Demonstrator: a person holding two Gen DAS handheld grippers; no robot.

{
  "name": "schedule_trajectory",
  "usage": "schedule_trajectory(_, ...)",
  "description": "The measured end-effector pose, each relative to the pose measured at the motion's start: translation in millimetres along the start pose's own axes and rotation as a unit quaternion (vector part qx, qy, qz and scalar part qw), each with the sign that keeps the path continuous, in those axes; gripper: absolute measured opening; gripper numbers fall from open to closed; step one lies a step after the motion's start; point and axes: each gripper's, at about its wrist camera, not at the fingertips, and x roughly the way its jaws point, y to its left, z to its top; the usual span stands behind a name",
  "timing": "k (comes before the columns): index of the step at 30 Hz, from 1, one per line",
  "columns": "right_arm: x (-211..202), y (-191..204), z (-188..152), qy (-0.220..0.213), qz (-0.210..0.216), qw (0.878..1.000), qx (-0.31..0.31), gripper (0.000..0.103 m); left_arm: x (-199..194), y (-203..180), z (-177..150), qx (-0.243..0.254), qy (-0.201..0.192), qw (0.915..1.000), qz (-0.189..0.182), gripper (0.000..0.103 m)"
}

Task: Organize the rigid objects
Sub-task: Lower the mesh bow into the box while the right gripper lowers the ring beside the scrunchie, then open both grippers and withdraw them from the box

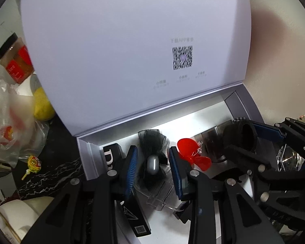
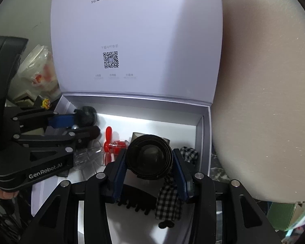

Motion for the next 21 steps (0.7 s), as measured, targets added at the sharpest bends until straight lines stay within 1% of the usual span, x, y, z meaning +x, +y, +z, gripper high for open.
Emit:
schedule_trajectory(1, -2, 1, 0, -0.003, -0.004, 1.000, -0.002, 0.053, -2, 0, 1, 0.000, 0.001, 1.0000, 0.003, 0.035)
schedule_trajectory(2, -4, 2, -1, -0.005, -0.005, 1.000, -0.003, 0.053, -3, -1, 1, 0.001, 0.003, 1.0000, 0.007, 0.039)
schedule_trajectory(3, -6, 2, -1, -0.007, -0.007, 1.000, -0.003, 0.054, -4, -2, 2, 0.003, 0.002, 0.9999, 0.011, 0.053)
schedule_trajectory(4, -7, 3, -1, -0.007, -0.009, 1.000, -0.004, 0.056, -6, -2, -1, 0.003, 0.001, 0.9999, 0.014, 0.071)
schedule_trajectory(5, -9, 3, -1, -0.008, -0.011, 1.000, -0.004, 0.057, -9, -3, -1, 0.004, -0.002, 0.9999, 0.016, 0.079)
schedule_trajectory(6, -11, 3, -2, -0.009, -0.013, 1.000, -0.004, 0.057, -12, -3, -1, 0.006, -0.008, 0.9997, 0.022, 0.082)
schedule_trajectory(13, -34, 1, -7, -0.017, -0.024, 1.000, -0.005, 0.058, -31, 1, -4, -0.006, -0.015, 0.9997, 0.020, 0.082)
schedule_trajectory(17, -47, 2, -7, -0.025, -0.028, 0.999, -0.008, 0.058, -50, 2, -12, -0.004, -0.026, 0.9994, 0.024, 0.082)
schedule_trajectory(21, -65, 4, -9, -0.036, -0.030, 0.999, -0.011, 0.058, -70, -5, -20, -0.006, -0.037, 0.9990, 0.025, 0.082)
